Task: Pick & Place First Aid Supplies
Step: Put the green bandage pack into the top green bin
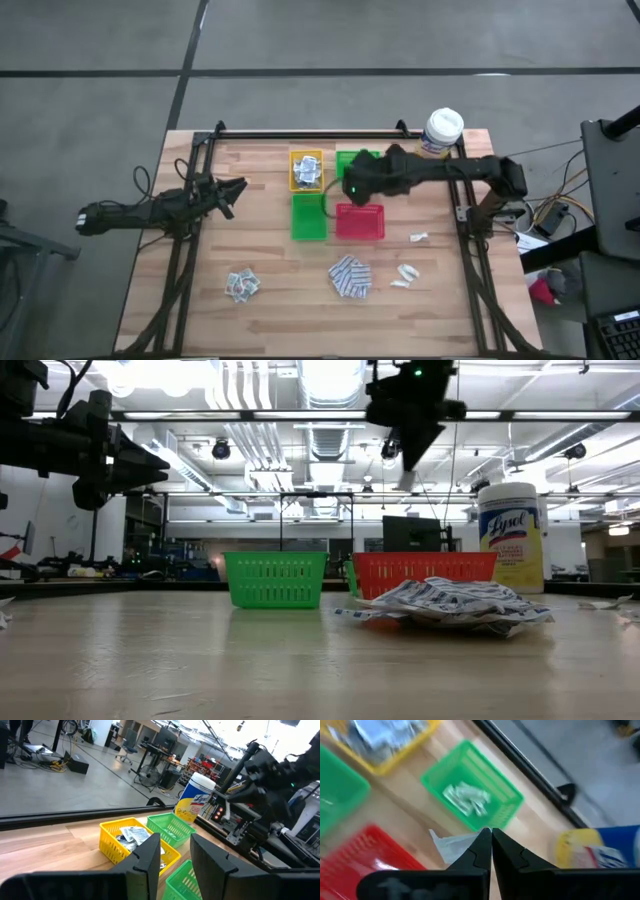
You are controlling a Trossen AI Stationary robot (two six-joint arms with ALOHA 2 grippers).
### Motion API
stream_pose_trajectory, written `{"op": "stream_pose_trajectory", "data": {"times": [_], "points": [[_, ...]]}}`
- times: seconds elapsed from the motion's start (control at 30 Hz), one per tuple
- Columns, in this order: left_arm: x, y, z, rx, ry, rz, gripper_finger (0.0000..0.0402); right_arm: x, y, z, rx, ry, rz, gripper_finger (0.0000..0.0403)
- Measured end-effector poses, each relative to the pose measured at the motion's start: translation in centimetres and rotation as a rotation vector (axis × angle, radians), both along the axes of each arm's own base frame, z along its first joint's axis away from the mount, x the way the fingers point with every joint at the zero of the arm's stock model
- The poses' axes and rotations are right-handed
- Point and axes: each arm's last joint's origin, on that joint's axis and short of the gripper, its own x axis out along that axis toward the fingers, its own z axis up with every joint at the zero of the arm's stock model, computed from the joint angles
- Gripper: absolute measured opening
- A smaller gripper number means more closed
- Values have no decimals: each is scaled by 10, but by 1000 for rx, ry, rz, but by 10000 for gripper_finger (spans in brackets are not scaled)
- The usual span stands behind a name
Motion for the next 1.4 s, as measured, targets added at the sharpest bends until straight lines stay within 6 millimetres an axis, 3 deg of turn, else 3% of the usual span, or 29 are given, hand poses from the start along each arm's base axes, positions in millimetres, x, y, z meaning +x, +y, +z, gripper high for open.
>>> {"op": "stream_pose_trajectory", "data": {"times": [0.27,0.63,1.1,1.4], "points": [[0,0,0,0,0,0,108,7,-44,5,215,-242,-182,8],[0,0,0,0,0,0,108,0,-88,1,316,-391,-455,8],[0,0,0,0,-1,0,108,24,-125,-61,358,-265,-492,8],[0,0,0,0,-2,0,108,29,-144,-91,434,-215,-525,8]]}}
